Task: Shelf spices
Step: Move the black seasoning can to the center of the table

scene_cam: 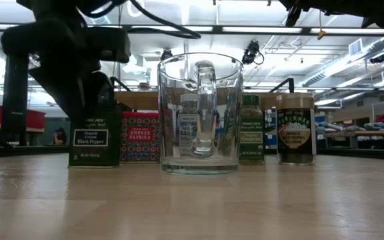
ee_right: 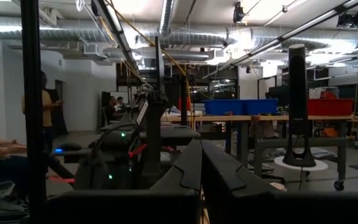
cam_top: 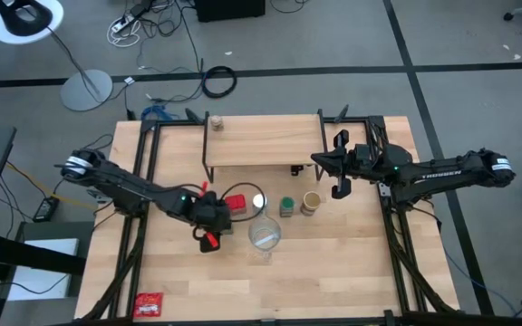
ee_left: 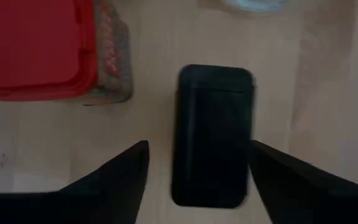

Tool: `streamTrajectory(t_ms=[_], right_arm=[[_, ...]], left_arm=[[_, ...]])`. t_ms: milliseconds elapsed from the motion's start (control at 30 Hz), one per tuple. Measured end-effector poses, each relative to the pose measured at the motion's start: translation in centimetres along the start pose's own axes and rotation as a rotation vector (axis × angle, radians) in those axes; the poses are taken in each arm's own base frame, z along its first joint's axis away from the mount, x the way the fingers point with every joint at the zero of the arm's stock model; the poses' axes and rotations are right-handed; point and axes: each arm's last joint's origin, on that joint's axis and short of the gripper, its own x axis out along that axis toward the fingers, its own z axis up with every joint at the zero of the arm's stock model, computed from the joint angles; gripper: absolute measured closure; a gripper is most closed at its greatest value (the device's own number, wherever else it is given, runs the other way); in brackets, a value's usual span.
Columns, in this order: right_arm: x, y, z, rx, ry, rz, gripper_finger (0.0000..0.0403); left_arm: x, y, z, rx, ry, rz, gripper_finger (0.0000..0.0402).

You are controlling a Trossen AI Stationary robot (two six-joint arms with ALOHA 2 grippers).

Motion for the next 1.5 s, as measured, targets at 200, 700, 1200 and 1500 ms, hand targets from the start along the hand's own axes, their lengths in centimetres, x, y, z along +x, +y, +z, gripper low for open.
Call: streamTrajectory(t_ms=[200,700,1200,1500], right_arm=[[0.0,0.0,0.0,0.000,0.000,0.000,0.0400],[0.0,0.0,0.1,0.001,-0.004,0.000,0.0400],[0.0,0.1,0.2,0.003,-0.017,0.006,0.0400],[0.0,0.1,0.1,0.001,-0.009,0.004,0.0400]], left_arm=[[-1.5,0.0,1.3,0.070,-0.030,-0.001,0.0282],[-13.3,0.3,9.9,0.334,-0.367,0.087,0.0285],[-6.8,1.1,15.1,0.445,-0.448,-0.031,0.0285],[-5.7,-0.3,17.5,0.455,-0.524,-0.148,0.0285]])
